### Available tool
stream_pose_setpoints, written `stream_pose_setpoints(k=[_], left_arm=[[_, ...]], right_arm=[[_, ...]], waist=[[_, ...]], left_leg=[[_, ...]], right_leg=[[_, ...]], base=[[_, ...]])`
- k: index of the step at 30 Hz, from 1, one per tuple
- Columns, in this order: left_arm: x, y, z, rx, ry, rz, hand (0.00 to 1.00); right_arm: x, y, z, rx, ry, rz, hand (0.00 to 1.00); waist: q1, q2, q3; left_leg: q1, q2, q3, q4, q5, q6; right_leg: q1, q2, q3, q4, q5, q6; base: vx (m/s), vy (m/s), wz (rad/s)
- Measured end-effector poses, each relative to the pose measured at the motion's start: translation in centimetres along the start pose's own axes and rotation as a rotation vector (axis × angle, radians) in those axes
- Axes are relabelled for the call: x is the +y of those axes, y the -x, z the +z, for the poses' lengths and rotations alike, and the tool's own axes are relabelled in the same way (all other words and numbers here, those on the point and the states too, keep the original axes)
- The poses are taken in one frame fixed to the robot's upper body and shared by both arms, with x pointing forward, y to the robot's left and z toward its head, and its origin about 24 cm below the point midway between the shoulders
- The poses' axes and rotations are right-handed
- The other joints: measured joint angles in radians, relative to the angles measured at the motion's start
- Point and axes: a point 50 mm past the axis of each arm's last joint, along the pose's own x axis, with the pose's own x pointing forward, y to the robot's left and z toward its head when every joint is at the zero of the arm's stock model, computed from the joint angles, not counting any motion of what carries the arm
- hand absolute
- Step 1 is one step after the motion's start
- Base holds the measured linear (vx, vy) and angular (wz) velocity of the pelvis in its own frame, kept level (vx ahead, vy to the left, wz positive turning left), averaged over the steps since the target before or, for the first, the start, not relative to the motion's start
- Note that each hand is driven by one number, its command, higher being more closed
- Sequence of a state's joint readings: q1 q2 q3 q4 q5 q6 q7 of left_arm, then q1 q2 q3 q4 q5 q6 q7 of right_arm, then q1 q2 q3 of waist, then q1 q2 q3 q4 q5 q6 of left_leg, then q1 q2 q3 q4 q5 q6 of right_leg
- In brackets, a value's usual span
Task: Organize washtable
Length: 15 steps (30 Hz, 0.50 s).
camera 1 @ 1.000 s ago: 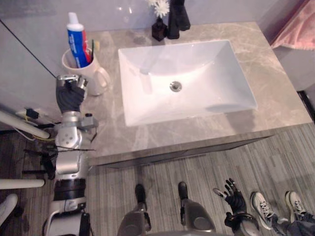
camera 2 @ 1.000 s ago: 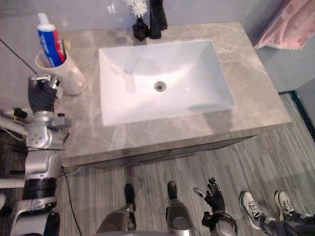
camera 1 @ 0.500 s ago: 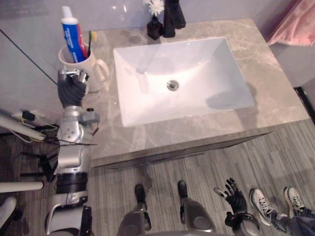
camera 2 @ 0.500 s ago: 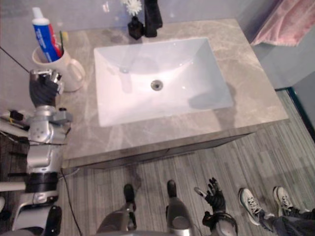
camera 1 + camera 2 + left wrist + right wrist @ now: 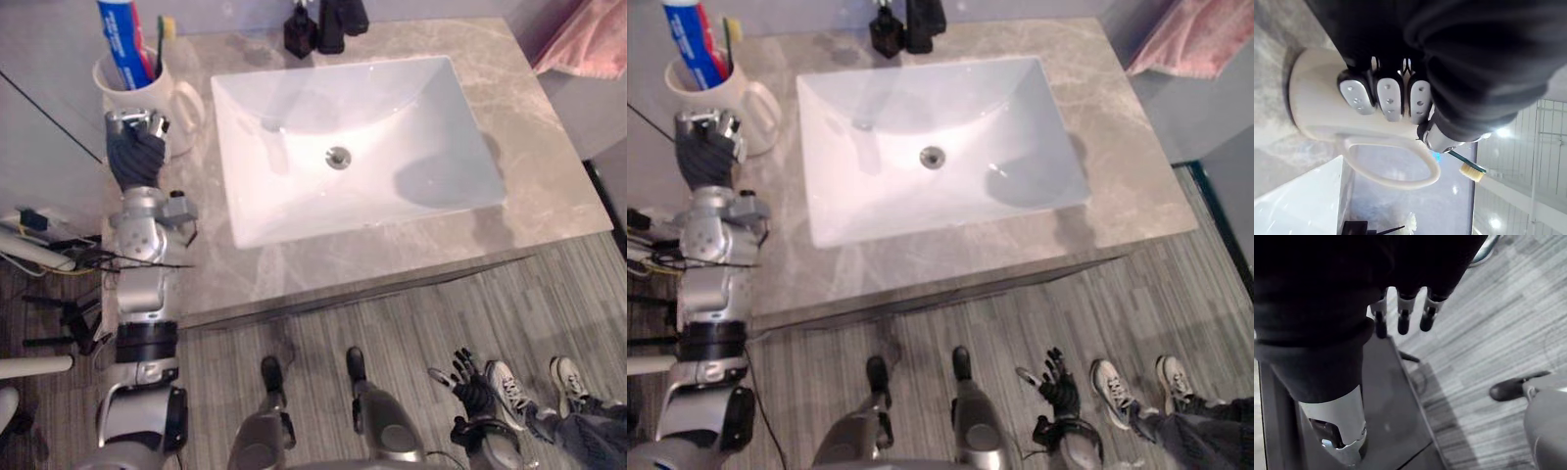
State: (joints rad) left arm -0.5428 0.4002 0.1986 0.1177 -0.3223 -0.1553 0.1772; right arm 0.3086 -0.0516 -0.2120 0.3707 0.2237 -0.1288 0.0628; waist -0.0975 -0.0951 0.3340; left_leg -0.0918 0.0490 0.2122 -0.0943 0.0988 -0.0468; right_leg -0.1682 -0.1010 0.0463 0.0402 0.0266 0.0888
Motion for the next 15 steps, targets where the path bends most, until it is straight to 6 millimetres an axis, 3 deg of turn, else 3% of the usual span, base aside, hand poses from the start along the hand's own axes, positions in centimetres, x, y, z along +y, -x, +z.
stream_pose_setpoints(k=[7, 15], left_arm=[[-0.1, -1.6, 0.9, -0.029, -0.006, 0.003, 1.0], [0.3, -2.0, 1.3, -0.032, -0.007, 0.022, 1.0]], right_arm=[[-0.1, 0.0, 0.2, -0.005, 0.003, 0.0, 0.0], [-0.1, 0.0, 0.2, -0.006, 0.003, -0.001, 0.0]], waist=[[-0.003, -0.017, 0.029], [-0.004, -0.026, 0.033]], left_leg=[[-0.001, -0.001, 0.011, 0.0, -0.005, 0.006], [-0.002, -0.001, 0.014, 0.0, -0.008, 0.004]], right_leg=[[-0.006, 0.0, 0.012, -0.001, 0.002, -0.002], [-0.009, 0.0, 0.014, -0.003, 0.001, -0.003]], base=[[0.01, -0.002, -0.04], [0.0, 0.0, 0.0]])
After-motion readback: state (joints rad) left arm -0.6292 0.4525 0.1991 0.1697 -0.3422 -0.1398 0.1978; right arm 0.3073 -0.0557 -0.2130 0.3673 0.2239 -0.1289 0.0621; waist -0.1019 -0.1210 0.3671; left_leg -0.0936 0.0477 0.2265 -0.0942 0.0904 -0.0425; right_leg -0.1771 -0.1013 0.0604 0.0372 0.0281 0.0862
